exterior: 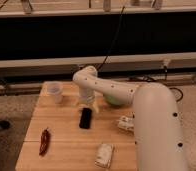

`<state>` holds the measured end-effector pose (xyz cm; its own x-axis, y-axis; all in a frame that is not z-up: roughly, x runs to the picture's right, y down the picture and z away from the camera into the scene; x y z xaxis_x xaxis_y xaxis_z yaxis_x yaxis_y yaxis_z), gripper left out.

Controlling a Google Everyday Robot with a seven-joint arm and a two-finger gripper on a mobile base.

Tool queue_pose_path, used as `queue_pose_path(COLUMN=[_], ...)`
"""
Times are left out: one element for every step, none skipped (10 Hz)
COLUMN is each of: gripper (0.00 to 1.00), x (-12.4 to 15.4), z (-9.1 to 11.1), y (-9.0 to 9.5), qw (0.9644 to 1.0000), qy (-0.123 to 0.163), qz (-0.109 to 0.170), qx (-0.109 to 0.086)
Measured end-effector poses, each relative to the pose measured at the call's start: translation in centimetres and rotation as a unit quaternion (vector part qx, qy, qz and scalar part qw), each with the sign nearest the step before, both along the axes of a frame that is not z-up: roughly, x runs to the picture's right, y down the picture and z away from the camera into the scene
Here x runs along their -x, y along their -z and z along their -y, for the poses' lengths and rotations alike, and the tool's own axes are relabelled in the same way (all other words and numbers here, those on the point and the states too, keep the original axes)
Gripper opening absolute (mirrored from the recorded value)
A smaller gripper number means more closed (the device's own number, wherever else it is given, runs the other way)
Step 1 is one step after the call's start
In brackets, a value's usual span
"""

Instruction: Place the eraser in the ceramic cup

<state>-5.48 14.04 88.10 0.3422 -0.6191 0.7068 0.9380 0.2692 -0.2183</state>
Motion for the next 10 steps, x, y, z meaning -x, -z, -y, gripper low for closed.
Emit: queue_pose_path(gripper=[0.8, 0.8, 0.8, 0.8, 0.77, 0.69, 0.59, 0.49, 0.38, 0.28], x=[-0.2, -0.4, -0.4, -0.4, -0.3, -0.4, -0.6, -0.8, -0.8, -0.9], z=[-0.3, -0.8, -1.3, -1.6, -2.0, -2.3, -2.7, -2.9, -3.0, -3.0], y=[0.0, 0.1, 0.3, 0.4, 0.5, 0.5, 0.5, 0.4, 0.4, 0.5], qw=[1.0, 1.0, 0.9999, 0.9998, 0.9996, 0.9996, 0.9996, 0.9996, 0.9997, 0.9997], qy=[0.002, 0.007, 0.012, 0.018, 0.024, 0.025, 0.025, 0.023, 0.021, 0.019], qz=[-0.003, -0.007, -0.011, -0.013, -0.014, -0.014, -0.015, -0.012, -0.008, -0.005], qx=[0.001, 0.002, 0.002, 0.002, 0.002, 0.004, 0.007, 0.009, 0.01, 0.011])
